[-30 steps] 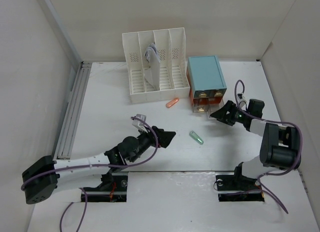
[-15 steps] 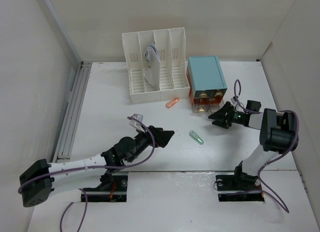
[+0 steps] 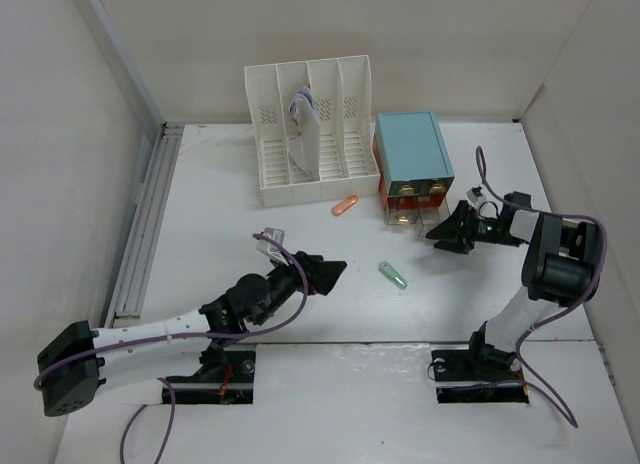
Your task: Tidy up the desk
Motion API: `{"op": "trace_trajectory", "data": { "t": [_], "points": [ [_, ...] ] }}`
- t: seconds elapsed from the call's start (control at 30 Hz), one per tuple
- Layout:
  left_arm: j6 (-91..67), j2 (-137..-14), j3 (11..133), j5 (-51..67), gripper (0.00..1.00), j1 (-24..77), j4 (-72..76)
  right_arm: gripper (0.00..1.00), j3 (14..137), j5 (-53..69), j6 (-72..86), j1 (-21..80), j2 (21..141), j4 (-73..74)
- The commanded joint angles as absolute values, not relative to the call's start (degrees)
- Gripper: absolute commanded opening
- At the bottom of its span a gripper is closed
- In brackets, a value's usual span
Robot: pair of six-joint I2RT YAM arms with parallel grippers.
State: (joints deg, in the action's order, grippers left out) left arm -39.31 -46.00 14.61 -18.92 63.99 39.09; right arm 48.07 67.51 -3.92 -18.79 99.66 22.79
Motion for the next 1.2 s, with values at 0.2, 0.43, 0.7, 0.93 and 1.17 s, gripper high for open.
{"op": "trace_trajectory", "data": {
  "t": [0.2, 0.43, 0.7, 0.93, 1.17],
  "points": [
    [-38.85, -47.72, 18.45, -20.04, 0.83, 63.81, 41.22, 1.0, 57.29, 78.03, -50.09, -18.46, 101.96, 62.98],
    [-38.33, -48.33, 19.51, -20.03, 0.83, 63.81, 40.52, 1.0, 68.78, 78.75, -73.2, -12.75, 95.46, 79.28],
    [-36.57, -55.27, 27.66, -28.99, 0.53, 63.29, 28.41, 0.14, 83.08, 64.56, -43.86, -3.62, 80.66, 48.52],
    [-33.93, -63.61, 37.68, -33.32, 0.15, 57.68, 17.41, 0.8, 73.9, 13.62, -35.0, 17.32, 64.49, 16.6],
    [-25.5, -79.22, 53.55, -16.03, 0.63, 42.83, 7.88, 0.0, 82.7, 32.08, -26.81, 14.85, 70.83, 25.4]
  ]
}}
